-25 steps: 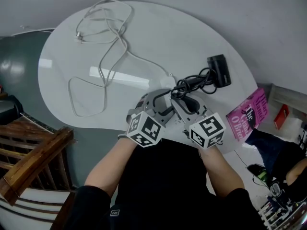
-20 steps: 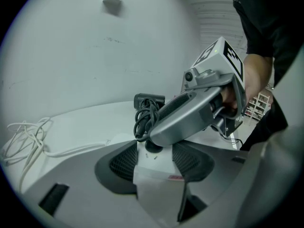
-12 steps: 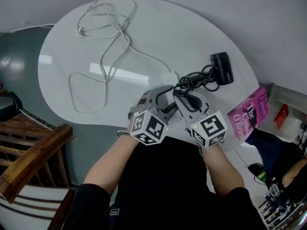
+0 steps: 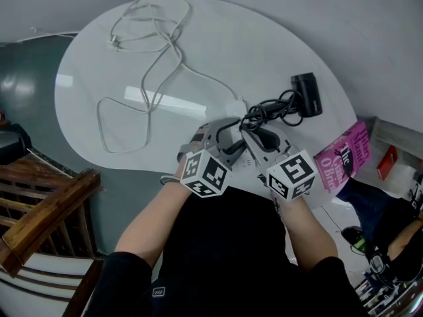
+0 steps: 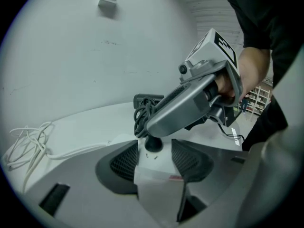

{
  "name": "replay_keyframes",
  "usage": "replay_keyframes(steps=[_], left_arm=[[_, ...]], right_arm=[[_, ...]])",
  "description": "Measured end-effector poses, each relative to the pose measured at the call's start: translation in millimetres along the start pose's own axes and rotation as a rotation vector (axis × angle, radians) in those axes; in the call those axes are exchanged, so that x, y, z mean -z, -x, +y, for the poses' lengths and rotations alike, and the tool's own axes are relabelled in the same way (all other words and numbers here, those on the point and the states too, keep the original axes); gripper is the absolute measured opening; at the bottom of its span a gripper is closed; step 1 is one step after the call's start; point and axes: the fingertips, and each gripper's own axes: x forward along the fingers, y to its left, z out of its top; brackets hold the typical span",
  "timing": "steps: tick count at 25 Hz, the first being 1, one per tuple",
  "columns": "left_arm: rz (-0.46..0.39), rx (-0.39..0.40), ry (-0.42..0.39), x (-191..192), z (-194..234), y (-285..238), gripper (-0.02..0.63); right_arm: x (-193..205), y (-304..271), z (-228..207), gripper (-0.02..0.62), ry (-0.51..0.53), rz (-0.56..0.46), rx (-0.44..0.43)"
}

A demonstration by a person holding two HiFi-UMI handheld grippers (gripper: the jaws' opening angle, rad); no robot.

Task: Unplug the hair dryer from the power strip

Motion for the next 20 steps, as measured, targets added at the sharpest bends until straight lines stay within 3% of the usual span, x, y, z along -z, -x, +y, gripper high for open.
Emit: replay_keyframes(steps=[6,9,14,20], left_arm=[[0.003,0.006,0.021,0,3,0,0.212],[-0.014,-0.008,0.057,0,9,2,0.167],[0.009,0.000,-0.002,2,3,2,0.170],[-0.011,-0.014,0.000,2,3,3,0.169]], right_arm=[[-2,-2,-1,0.074,-0.039,-0.009,0.005],[-1,2,0,0.072,-0.048,-0.022,0.007],[-3,3,0,0.071,-0.079,-0.044,-0.002],[-5,1,0,0.069,-0.091,-0.038,-0.009]])
